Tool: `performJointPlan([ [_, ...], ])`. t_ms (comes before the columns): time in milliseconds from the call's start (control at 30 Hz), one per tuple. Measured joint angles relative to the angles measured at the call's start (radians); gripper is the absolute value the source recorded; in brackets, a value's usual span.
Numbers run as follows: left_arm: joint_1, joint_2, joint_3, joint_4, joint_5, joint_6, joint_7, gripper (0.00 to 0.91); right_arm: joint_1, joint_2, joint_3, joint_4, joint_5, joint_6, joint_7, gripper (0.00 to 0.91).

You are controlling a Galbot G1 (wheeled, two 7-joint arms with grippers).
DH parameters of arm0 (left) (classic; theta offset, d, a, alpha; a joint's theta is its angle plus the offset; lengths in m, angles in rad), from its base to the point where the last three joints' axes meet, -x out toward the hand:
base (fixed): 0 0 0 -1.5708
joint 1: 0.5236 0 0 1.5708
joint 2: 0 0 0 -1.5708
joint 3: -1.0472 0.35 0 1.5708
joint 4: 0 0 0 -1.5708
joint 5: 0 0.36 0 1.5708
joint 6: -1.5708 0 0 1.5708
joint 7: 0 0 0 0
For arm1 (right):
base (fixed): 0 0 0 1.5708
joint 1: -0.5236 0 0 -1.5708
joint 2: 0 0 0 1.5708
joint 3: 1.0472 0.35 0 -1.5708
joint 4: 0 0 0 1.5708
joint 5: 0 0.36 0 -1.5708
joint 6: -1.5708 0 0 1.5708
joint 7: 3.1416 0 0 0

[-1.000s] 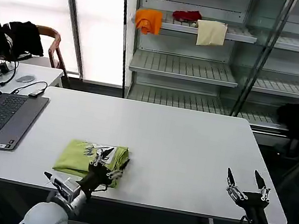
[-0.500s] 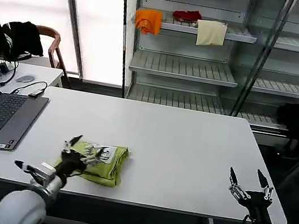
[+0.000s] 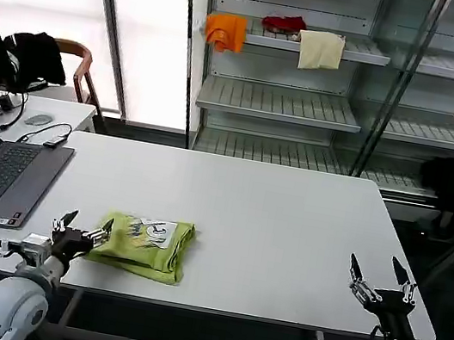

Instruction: Fold and organize the clothes.

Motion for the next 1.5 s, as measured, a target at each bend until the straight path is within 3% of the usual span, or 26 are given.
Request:
performJointPlan([
  [500, -0.002, -0.060, -0.036, 0.085, -0.109, -0.015, 0.074, 0.907, 0.005, -0.001, -0.004, -0.007, -0.002, 0.000, -0.003, 0.907],
  [600, 0.004, -0.069, -0.036, 0.089, -0.129, -0.021, 0.099, 0.645, 0.008, -0.001, -0.007, -0.009, -0.002, 0.000, -0.003, 0.907],
  [667, 0.007, -0.076, -0.034, 0.090, -0.137, -0.026, 0.115, 0.262, 0.012, -0.002, -0.009, -0.009, -0.002, 0.000, -0.003, 0.907],
  [733, 0.008, -0.081, -0.031, 0.093, -0.142, -0.032, 0.126, 0.020, 0.015, -0.002, -0.010, -0.009, -0.002, -0.001, -0.003, 0.907],
  [1500, 0.015, -0.063, -0.021, 0.104, -0.138, -0.101, 0.150, 0.000, 0.046, -0.004, -0.032, -0.011, -0.002, -0.009, -0.002, 0.907],
])
